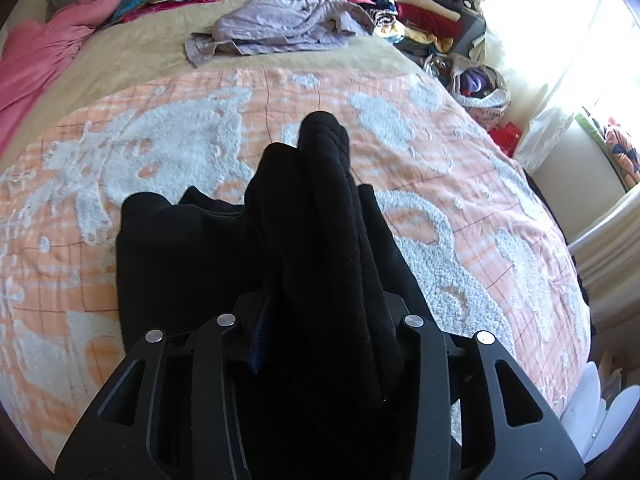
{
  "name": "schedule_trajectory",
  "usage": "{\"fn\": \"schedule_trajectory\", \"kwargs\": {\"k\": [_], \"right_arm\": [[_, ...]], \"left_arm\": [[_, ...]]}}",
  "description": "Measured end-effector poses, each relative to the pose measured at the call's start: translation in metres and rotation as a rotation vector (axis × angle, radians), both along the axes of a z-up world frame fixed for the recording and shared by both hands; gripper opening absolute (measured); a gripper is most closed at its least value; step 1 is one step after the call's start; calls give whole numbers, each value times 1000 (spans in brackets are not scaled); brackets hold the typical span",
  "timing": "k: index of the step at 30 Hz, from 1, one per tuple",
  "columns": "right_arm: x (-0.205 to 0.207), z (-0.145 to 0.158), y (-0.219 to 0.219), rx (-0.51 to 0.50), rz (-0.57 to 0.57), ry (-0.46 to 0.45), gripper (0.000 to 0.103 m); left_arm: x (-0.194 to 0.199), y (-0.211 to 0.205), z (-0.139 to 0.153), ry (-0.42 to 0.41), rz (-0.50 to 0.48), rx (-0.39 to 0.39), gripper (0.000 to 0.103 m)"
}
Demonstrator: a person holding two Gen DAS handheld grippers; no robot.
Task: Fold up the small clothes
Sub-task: 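Lift the gripped sweatshirt edge with both grippers and fold it over the body, then lay the folded sweatshirt half down onto the rest with both grippers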
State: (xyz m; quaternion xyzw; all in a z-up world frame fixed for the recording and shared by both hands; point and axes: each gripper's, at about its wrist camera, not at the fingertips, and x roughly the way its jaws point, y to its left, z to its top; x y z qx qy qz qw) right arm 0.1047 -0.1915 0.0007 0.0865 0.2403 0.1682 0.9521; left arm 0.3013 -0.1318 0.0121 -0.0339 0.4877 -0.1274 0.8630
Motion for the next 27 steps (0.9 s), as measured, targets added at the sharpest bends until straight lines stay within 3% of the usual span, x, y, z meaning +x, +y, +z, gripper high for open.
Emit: {"fn": "schedule_trajectory", "kwargs": {"k": [18, 22, 23, 27], "right_arm": [[30, -33, -45, 286, 13, 215, 10], [33, -38, -49, 315, 13, 243, 12], [34, -39, -50, 319, 14, 249, 13], [38, -45, -52, 342, 17, 284, 15]], "left_arm": [[15, -26, -32, 31, -30, 60, 51], [15, -27, -34, 26, -30, 29, 62], [15, -27, -33, 24, -36, 5, 69], [16, -21, -29, 34, -30, -89, 78]]}}
